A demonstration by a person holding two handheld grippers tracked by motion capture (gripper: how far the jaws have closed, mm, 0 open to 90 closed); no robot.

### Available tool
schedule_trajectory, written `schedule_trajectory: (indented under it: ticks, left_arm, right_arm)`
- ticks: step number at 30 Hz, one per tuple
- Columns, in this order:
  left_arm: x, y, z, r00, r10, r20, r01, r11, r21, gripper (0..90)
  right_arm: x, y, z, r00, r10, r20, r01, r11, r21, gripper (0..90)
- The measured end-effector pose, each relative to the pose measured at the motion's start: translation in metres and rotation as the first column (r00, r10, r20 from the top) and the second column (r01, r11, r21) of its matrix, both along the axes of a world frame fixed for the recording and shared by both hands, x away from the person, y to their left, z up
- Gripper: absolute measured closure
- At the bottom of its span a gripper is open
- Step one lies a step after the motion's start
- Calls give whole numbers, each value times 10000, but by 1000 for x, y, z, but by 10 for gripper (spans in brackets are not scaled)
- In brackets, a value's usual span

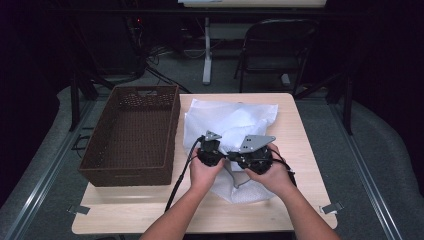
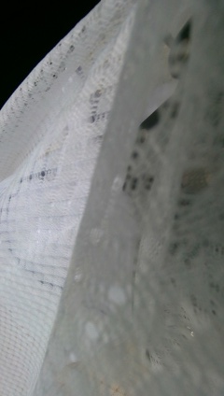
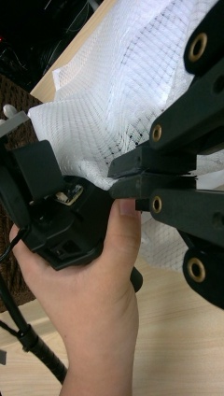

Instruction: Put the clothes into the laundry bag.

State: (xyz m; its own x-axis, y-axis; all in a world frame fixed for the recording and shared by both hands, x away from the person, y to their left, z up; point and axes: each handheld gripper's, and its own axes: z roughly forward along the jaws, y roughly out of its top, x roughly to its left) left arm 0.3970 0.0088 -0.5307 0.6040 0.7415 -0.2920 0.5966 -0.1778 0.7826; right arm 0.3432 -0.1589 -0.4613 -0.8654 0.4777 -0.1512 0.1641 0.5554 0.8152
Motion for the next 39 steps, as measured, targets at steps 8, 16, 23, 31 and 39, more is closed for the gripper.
schedule_trajectory:
  ticks: [8, 16, 23, 31, 39]
  left_arm:
    - [7, -1, 2, 9999, 148, 29, -149, 9999, 74, 898]
    - [19, -5, -9, 9984, 557, -78, -558, 9984, -107, 898]
    - [23, -13, -13, 9984, 550, -115, -551, 9984, -125, 898]
    - [22, -11, -18, 9983, -211, -541, 217, 9997, 99, 886]
    - [19, -8, -15, 9956, -567, -751, 565, 9984, -54, 833]
  right_arm:
    - [-1, 1, 1, 10000, 48, 53, -48, 9999, 98, 891]
    - [-2, 1, 1, 9999, 93, 36, -94, 9999, 91, 892]
    - [0, 0, 1, 10000, 18, 33, -18, 10000, 21, 892]
    - [1, 0, -1, 10000, 2, -2, -2, 9999, -117, 892]
    - [2, 0, -2, 10000, -15, -15, 15, 9999, -126, 891]
